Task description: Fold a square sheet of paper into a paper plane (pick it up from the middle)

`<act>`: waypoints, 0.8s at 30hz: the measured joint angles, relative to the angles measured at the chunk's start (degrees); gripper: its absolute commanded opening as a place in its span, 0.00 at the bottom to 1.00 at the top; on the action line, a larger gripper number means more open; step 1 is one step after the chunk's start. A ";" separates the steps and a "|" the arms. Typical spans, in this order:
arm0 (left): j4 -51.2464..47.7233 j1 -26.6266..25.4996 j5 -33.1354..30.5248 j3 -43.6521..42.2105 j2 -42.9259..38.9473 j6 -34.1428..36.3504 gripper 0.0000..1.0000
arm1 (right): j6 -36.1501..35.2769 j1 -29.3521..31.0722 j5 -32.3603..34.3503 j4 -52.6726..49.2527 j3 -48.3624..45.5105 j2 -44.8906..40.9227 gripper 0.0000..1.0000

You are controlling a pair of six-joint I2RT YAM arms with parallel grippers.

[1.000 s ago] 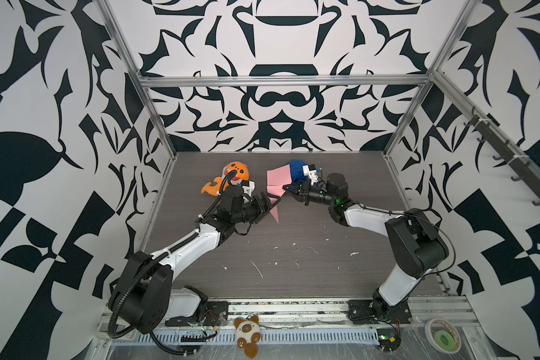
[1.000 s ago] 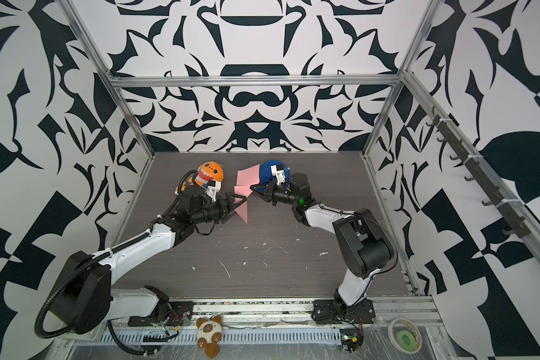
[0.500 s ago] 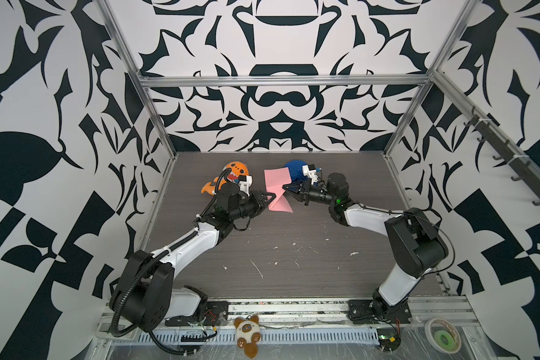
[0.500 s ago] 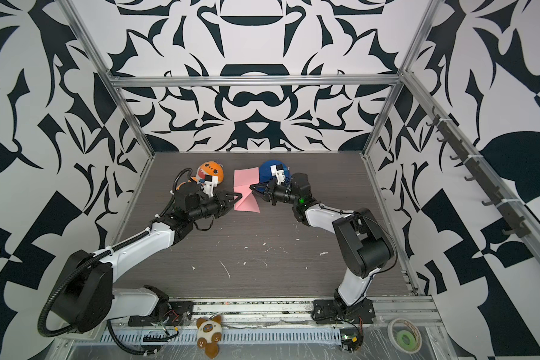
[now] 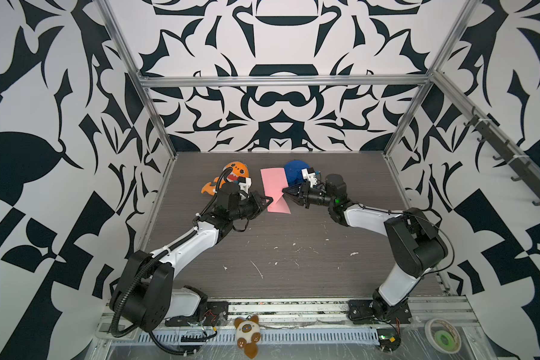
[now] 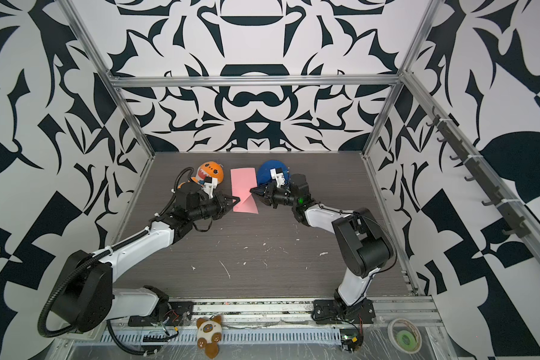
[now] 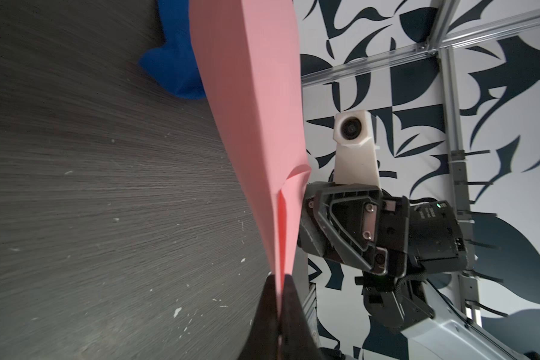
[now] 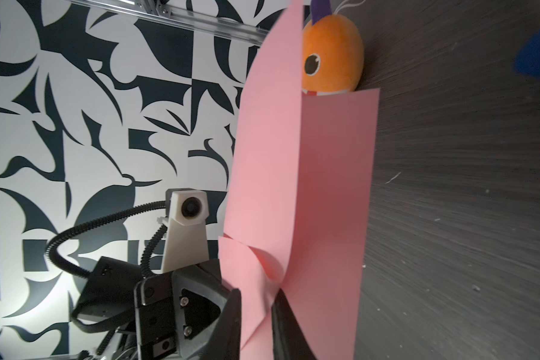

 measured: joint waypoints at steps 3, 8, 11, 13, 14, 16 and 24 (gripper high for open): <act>-11.96 0.17 -4.35 3.91 -0.07 5.18 0.06 | -5.20 -0.85 2.62 -8.15 -0.15 -1.22 0.36; -36.44 0.11 -19.71 15.37 1.11 14.88 0.06 | -16.59 -1.84 10.54 -24.92 0.07 -7.04 0.38; -48.74 -0.35 -30.60 21.57 4.55 18.58 0.06 | -21.90 -1.88 15.34 -32.52 1.05 -9.81 0.38; -57.02 -1.09 -38.36 25.49 8.22 20.26 0.06 | -24.61 -1.88 18.43 -36.37 1.57 -10.93 0.38; -60.22 -1.55 -41.42 27.04 9.97 20.70 0.06 | -25.49 -1.88 19.63 -37.77 1.68 -11.26 0.38; -66.82 -2.97 -47.63 30.62 14.27 21.20 0.07 | -27.08 -1.88 22.05 -40.59 1.70 -11.69 0.38; -76.19 -9.86 -56.37 40.13 30.08 20.85 0.10 | -29.00 -1.88 27.19 -45.27 1.57 -11.96 0.38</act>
